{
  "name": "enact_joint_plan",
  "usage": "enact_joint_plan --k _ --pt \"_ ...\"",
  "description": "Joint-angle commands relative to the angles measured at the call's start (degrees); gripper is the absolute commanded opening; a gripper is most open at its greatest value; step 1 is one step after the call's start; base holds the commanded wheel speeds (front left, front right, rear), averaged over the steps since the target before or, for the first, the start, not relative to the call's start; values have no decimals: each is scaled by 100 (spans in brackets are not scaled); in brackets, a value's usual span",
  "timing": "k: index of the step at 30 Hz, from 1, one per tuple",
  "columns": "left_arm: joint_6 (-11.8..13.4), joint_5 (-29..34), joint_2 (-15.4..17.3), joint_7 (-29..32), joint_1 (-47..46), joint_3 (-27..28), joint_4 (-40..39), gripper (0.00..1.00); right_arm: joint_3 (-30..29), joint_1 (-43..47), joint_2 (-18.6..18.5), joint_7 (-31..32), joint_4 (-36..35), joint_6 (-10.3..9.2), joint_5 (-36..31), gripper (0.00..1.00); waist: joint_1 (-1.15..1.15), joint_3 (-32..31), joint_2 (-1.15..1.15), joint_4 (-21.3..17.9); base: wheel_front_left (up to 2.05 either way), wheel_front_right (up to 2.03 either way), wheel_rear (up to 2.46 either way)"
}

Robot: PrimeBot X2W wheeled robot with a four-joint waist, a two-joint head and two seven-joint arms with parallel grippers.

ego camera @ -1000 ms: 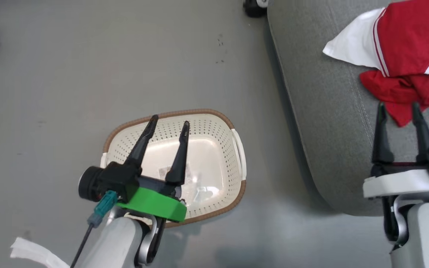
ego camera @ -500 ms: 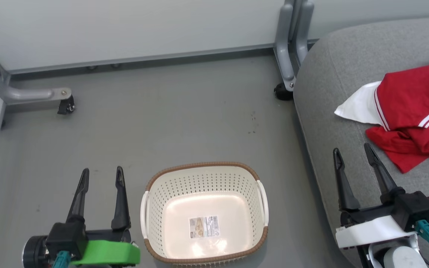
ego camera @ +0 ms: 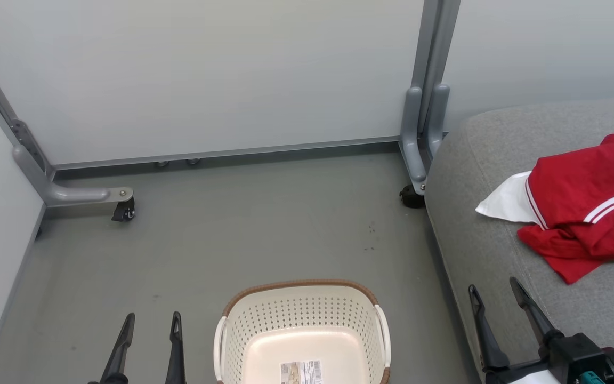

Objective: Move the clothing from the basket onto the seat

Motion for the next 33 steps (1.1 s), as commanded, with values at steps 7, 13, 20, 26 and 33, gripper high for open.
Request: enact_joint_plan --k 7,13,20,26,33 --pt "-85 59 -13 2 66 140 43 100 36 117 -7 -20 65 -8 30 100 1 -77 0 -140 0 0 0" --pt "-60 27 -16 2 27 106 73 100 -3 134 -2 -20 56 -8 30 100 1 -56 0 -159 0 0 0" --pt "-29 -34 -20 3 47 55 261 0 -21 54 11 8 152 0 29 0 1 -31 0 -155 0 0 0" --pt "-56 -702 2 124 -77 87 327 0 -31 -37 -11 114 222 0 731 0 1 -9 0 -147 0 0 0" --pt "-103 -1498 43 288 -275 141 448 0 -59 -233 -59 264 364 -1 1576 0 1 18 0 -137 0 0 0"
